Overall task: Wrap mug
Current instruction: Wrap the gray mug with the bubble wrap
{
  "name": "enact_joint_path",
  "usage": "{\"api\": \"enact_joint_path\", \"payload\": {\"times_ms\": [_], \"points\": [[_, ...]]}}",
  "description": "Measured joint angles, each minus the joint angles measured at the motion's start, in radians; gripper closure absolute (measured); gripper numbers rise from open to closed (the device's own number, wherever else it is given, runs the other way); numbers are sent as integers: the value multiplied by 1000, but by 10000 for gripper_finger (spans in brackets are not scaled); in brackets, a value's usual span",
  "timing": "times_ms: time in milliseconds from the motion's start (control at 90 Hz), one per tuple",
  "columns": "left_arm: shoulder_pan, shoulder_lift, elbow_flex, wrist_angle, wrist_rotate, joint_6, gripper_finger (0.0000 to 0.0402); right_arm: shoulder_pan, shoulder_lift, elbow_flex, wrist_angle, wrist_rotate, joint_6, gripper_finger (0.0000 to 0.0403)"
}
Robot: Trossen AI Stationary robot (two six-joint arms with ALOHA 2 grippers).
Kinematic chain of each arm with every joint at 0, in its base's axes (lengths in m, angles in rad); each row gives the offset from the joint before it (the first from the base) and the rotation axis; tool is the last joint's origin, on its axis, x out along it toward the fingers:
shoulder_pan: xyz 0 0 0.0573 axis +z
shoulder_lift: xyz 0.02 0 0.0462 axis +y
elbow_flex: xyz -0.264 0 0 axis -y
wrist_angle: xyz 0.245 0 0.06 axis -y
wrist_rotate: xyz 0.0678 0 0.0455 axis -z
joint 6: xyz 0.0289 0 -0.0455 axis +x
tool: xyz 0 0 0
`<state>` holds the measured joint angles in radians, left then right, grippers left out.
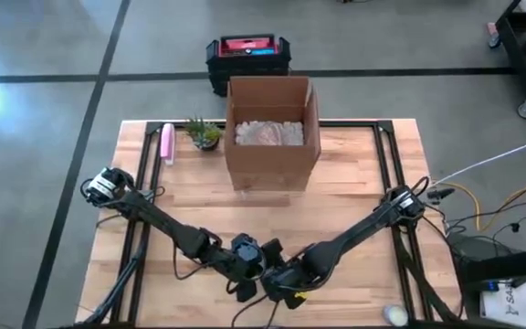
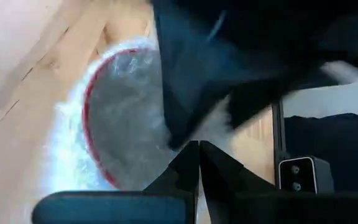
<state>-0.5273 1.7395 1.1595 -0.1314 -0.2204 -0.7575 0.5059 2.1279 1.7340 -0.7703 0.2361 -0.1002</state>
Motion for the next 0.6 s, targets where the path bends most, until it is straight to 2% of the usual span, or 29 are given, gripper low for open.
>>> {"api": "enact_joint_path", "payload": {"times_ms": [78,133,300,600], "points": [[-11,-24,0,-3,11,-6,402,-4,18,-10,-50,-12,-26,349],[-23,-55,0,-23,16,-1,402,-5,4,-4,-70,-14,-41,383],[-46,-191,0,-178,15,21,402,-6,-12,14,-207,-27,-43,394],[-61,-454,-7,-427,-143,40,402,-27,-217,74,-240,-25,-131,402]]}}
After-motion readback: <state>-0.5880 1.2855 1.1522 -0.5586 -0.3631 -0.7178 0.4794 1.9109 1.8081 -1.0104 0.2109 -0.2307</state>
